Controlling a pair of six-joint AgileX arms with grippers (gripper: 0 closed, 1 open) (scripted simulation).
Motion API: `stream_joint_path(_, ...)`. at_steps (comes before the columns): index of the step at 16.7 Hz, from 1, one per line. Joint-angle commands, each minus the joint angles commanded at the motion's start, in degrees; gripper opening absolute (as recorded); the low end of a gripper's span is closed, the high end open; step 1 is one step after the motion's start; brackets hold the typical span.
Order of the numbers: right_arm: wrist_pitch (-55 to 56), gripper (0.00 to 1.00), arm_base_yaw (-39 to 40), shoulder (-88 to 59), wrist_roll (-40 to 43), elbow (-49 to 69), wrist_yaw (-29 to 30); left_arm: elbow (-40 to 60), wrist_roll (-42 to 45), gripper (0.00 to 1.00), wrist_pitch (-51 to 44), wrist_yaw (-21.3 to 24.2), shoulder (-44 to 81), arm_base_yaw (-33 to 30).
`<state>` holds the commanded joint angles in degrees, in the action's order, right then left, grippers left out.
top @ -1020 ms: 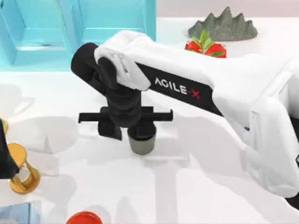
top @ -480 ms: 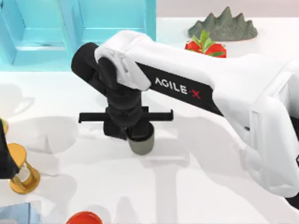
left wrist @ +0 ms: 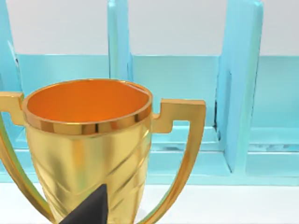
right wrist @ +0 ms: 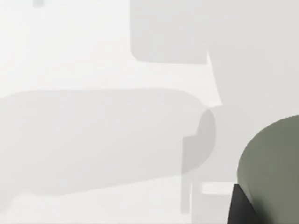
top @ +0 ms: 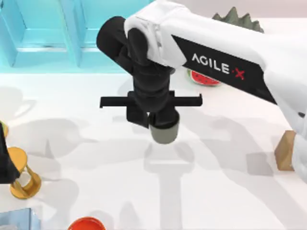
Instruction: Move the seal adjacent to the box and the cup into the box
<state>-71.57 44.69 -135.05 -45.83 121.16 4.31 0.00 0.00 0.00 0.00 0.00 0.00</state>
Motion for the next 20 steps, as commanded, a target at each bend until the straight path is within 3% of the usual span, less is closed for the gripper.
stream_joint_path(5,-3.6,0.00,-4.4,11.4,4.7,-7.8,-0.4,0.0,0.0,1.00,0.0,0.0,0.0,0.0)
stream_joint_path(13,-3.8,0.00,-6.5,13.0,7.0,-9.8,-0.7,0.0,0.0,1.00,0.0,0.0,0.0,0.0)
stream_joint_path(20,-2.7,0.00,-28.4,24.0,28.8,-24.4,-3.3,0.0,0.0,1.00,0.0,0.0,0.0,0.0)
